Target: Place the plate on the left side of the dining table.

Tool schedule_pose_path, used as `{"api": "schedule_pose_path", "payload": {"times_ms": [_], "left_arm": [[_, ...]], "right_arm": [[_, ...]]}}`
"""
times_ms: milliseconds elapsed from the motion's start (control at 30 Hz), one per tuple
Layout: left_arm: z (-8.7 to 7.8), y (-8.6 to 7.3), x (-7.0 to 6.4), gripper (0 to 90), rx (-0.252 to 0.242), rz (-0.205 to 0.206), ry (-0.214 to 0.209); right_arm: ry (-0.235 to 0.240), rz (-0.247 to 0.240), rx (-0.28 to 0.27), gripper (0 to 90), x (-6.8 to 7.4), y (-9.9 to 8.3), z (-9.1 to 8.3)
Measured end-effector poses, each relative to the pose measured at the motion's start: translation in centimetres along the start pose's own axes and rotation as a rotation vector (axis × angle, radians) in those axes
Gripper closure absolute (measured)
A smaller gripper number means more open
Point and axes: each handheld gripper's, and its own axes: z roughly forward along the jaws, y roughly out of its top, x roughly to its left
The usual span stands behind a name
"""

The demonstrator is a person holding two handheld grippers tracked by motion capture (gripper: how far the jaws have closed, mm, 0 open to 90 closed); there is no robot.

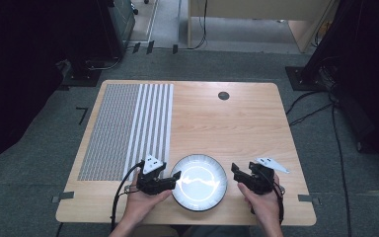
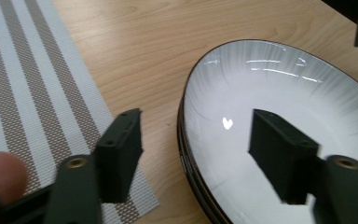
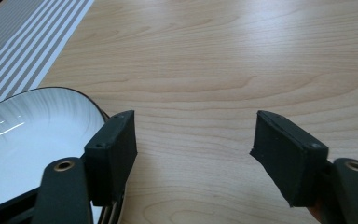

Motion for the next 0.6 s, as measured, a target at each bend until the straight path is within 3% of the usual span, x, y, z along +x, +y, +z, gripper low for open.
{"api": "schedule_pose_path", "payload": {"times_ms": [33,67,133,267,467,600], "left_arm": [[0.0,0.0,-0.1,48.5,0.004,0.004,-0.006],[0.1,-0.1,-0.2,48.5,0.005,0.007,-0.014],[0.2,-0.2,-0.5,57.7,0.01,0.025,-0.014],[0.3,-0.4,-0.5,64.9,0.013,0.032,0.009],[0.3,-0.4,-0.3,68.6,0.022,0.03,0.011],[0.6,-0.6,-0.3,68.8,0.04,0.034,0.015]], "right_arm": [[0.01,0.0,-0.005,40.5,0.2,-0.1,0.0],[0.01,0.0,-0.005,40.5,0.2,-0.1,0.0],[0.039,-0.02,-0.006,50.9,0.6,-0.4,0.0],[0.072,-0.049,0.007,58.3,1.1,-0.8,0.3],[0.143,-0.065,0.027,68.3,1.4,-1.2,0.7],[0.219,-0.028,0.032,68.4,1.2,-1.2,0.7]]}}
